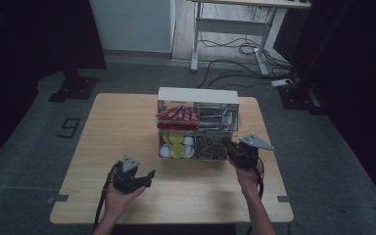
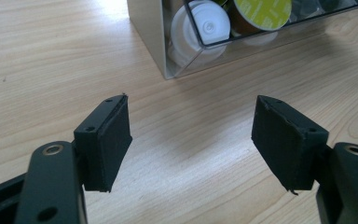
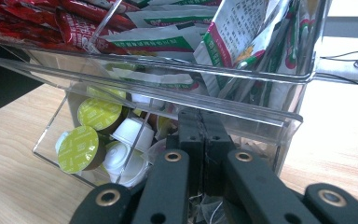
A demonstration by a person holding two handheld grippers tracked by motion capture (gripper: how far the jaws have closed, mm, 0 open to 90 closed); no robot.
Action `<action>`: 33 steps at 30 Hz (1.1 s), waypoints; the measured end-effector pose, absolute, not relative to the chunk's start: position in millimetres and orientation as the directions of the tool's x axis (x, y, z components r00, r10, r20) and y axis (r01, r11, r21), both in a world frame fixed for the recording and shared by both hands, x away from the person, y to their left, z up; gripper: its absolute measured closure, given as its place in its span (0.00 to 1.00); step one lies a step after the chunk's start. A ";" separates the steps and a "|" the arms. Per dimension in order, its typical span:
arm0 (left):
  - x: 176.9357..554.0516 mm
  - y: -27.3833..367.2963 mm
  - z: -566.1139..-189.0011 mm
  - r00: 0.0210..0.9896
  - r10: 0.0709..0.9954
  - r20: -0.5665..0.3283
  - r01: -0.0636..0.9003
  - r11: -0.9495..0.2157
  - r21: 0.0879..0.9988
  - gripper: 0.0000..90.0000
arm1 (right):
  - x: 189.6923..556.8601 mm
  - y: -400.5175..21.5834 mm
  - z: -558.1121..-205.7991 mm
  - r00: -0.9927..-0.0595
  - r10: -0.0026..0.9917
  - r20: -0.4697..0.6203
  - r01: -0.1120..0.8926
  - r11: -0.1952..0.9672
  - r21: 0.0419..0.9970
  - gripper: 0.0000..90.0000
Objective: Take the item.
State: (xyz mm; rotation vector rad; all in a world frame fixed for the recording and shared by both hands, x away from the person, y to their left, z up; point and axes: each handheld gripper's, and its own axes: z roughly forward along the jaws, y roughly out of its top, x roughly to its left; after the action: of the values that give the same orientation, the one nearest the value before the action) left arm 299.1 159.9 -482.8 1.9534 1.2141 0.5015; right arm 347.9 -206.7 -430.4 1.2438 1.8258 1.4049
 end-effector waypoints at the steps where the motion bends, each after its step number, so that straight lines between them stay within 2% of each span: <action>1: 299.6 158.6 -482.1 0.469 0.881 -0.064 0.578 -0.251 0.776 0.31 | 348.0 -206.7 -430.4 -0.445 0.887 0.127 0.350 0.042 0.936 0.98; 33: 318.3 122.2 -470.0 0.482 0.876 -0.022 0.536 -0.275 0.799 0.32 | 348.0 -205.7 -429.0 -0.439 0.890 0.121 0.357 0.049 0.933 0.98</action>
State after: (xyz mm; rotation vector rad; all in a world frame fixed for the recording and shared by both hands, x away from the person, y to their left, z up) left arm 318.3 122.2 -470.0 1.9521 1.1689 0.5566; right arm 348.0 -205.7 -429.0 1.2490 1.8304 1.3887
